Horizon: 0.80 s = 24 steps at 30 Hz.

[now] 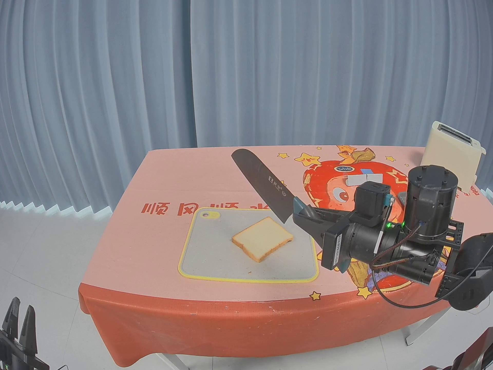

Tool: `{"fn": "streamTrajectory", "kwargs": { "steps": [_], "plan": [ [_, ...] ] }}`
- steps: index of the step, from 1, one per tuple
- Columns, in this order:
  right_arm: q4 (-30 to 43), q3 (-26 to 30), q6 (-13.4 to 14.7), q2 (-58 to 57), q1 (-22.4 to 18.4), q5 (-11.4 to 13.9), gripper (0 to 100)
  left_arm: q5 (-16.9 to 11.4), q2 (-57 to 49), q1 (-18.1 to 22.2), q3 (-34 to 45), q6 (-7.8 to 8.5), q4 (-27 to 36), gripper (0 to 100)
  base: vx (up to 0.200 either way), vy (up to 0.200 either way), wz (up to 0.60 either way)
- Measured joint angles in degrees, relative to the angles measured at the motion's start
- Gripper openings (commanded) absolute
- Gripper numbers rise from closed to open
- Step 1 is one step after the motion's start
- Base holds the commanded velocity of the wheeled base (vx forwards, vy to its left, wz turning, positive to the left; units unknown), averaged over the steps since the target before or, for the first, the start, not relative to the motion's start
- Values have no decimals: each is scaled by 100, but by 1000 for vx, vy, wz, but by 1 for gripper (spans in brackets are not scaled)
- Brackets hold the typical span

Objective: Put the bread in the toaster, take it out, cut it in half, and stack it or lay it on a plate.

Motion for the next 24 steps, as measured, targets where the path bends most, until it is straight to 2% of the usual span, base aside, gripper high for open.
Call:
{"fn": "streamTrajectory", "kwargs": {
  "steps": [9, 15, 24],
  "plan": [
    [-38, 27, -20, 0, -16, -9, 0, -29, 0, 0, 0, 16, 6, 0, 0, 0, 0],
    [13, 44, -44, -39, -13, -72, 0, -233, 0, 0, 0, 148, 146, 0, 0, 0, 0],
    [15, 63, -57, -78, -2, -118, 0, -265, 0, -2, 0, 172, 96, 0, 0, 0, 0]
  ]
}}
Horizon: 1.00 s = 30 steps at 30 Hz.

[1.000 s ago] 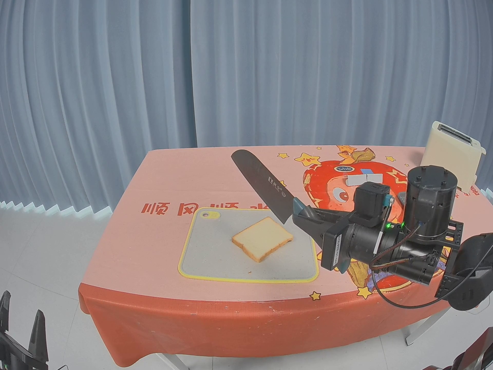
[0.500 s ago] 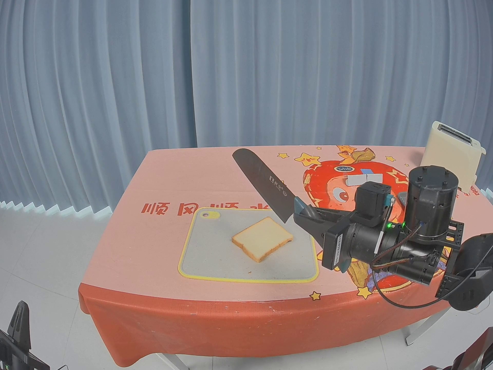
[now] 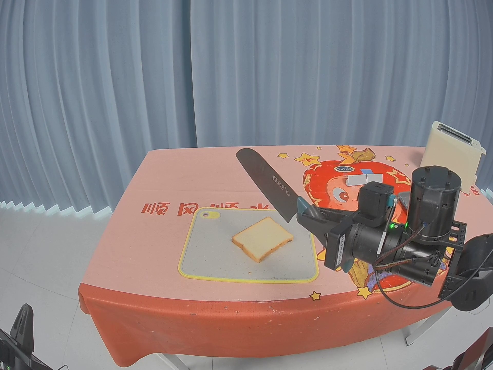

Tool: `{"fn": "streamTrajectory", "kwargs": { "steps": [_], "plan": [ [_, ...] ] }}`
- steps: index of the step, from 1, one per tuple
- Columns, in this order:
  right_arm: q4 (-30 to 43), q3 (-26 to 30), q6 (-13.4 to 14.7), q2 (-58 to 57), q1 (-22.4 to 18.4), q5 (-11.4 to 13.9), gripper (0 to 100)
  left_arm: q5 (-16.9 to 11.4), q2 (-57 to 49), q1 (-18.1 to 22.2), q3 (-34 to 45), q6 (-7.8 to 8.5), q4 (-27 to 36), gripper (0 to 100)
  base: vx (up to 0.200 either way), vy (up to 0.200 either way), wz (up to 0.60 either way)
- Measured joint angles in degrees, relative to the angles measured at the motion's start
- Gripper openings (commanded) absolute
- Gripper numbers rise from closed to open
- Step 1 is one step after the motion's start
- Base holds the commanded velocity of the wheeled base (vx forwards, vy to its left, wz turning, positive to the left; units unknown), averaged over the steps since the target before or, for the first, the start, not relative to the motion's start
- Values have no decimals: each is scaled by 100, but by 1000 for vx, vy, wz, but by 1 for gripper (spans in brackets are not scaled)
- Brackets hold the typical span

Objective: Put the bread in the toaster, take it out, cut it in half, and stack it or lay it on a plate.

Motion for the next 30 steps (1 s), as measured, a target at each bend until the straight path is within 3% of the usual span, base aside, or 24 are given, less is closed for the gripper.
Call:
{"fn": "streamTrajectory", "kwargs": {
  "steps": [4, 10, 16, 23, 30],
  "plan": [
    [0, 0, 0, -18, -2, -5, 0, -67, 41, 11, 0, 60, -334, 0, 0, 0, 0],
    [5, 10, -4, -27, 15, -24, 0, -140, 681, 27, 0, 102, -1387, 0, 0, 0, 0],
    [7, 35, -9, -29, 48, -44, 0, -558, 1643, 21, 0, 207, -1959, 0, 0, 0, 0],
    [5, 63, -17, -27, 63, -46, 0, -1531, 2450, -23, -406, 261, -1963, 0, 0, 0, 0],
    [7, 88, -17, -7, 78, -49, 0, -1774, 3016, -38, -1091, 262, -1488, 0, 0, 0, 0]
  ]
}}
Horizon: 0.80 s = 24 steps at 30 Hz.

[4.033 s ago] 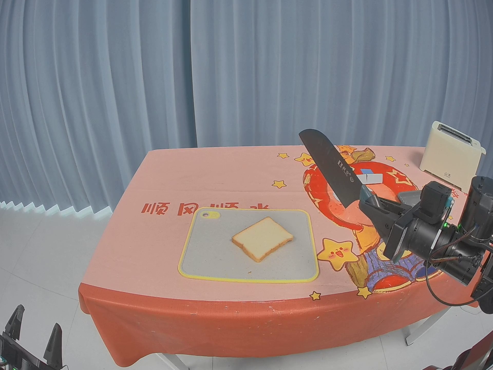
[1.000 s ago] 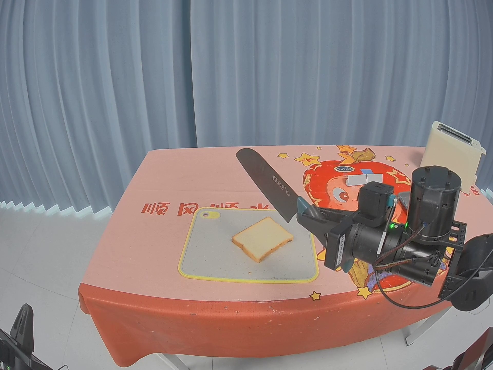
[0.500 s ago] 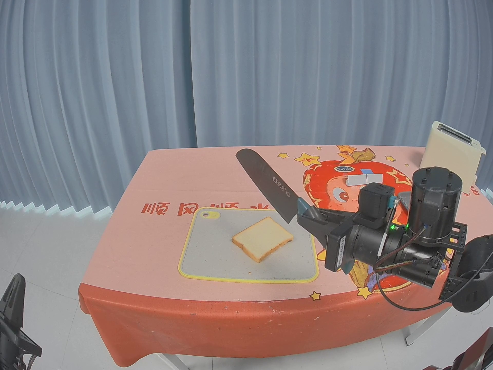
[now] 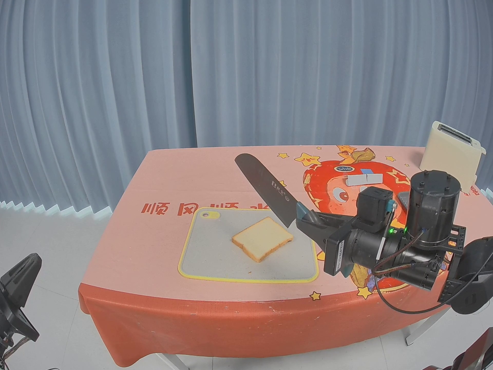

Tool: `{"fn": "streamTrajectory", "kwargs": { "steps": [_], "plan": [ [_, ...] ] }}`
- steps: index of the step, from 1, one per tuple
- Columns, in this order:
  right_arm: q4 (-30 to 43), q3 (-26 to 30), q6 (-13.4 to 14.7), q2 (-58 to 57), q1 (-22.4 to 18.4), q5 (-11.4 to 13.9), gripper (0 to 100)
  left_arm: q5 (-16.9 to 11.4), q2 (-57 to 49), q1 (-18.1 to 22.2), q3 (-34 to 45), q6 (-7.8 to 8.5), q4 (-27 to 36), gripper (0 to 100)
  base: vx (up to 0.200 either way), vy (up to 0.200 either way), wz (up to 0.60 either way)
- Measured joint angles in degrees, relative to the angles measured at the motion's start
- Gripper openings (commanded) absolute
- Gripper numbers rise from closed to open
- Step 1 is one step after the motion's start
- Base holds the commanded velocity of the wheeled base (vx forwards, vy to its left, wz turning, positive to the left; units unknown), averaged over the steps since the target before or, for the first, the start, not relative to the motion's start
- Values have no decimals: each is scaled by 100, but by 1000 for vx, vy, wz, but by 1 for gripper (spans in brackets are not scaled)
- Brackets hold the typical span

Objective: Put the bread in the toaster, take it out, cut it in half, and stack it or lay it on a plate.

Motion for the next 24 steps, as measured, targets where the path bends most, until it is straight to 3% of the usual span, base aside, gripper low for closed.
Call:
{"fn": "streamTrajectory", "kwargs": {
  "steps": [3, 14, 24],
  "plan": [
    [0, 11, 0, 2, 10, 0, 0, -55, 212, -6, -108, 11, 24, 0, 0, 0, 0],
    [4, 61, 0, 5, 35, 0, 0, -718, 1114, -15, -508, 24, 29, 0, 0, 0, 0],
    [0, 68, 0, 24, 82, 0, 0, -1134, 1930, -119, -1101, 5, 13, 0, 0, 0, 0]
  ]
}}
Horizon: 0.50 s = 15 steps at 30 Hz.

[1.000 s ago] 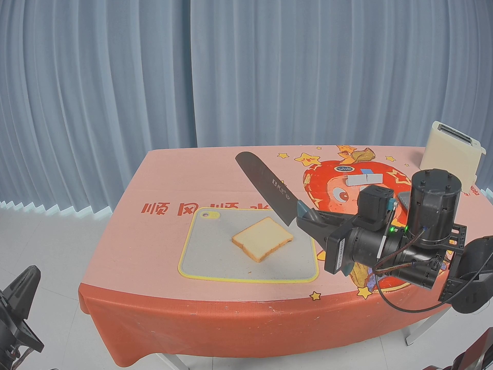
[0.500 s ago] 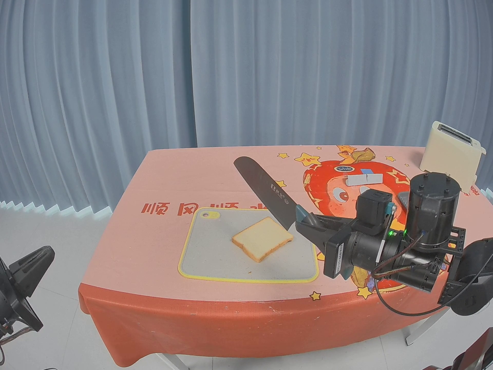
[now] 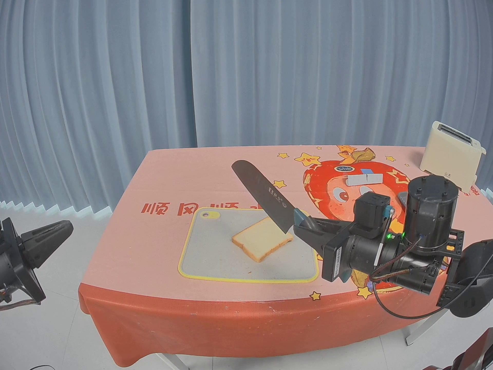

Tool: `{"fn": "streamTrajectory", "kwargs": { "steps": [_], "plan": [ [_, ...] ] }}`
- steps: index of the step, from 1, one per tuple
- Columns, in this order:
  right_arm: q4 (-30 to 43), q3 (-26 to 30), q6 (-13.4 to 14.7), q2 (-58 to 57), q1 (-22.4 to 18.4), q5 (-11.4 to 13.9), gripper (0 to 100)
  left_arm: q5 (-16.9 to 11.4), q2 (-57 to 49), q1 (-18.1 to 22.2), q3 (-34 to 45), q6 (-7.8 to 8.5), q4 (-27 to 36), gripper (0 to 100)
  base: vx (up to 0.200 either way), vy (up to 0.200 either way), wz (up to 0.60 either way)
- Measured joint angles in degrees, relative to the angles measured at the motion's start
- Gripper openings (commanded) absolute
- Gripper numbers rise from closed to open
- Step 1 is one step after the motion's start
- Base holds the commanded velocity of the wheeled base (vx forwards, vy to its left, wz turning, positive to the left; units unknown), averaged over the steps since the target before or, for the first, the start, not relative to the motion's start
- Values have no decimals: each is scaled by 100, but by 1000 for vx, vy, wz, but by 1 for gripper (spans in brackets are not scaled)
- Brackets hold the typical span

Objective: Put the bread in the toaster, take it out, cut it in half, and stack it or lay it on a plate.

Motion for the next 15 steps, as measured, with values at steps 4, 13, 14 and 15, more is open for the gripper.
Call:
{"fn": "streamTrajectory", "kwargs": {
  "steps": [4, 13, 14, 15],
  "plan": [
    [0, 0, 0, 0, 20, 2, 0, -41, 358, -44, -218, 22, -11, 0, 0, 0, 0],
    [-2, -5, 0, 11, 12, 0, 0, -68, 1084, -653, -741, 52, -27, 0, 0, 0, 0],
    [0, -7, 0, 11, 9, 0, 0, -68, 1147, -716, -794, 52, -28, 0, 0, 0, 0],
    [0, -7, 0, 13, 1, 0, 0, -71, 1204, -766, -840, 55, -28, 0, 0, 0, 0]
  ]
}}
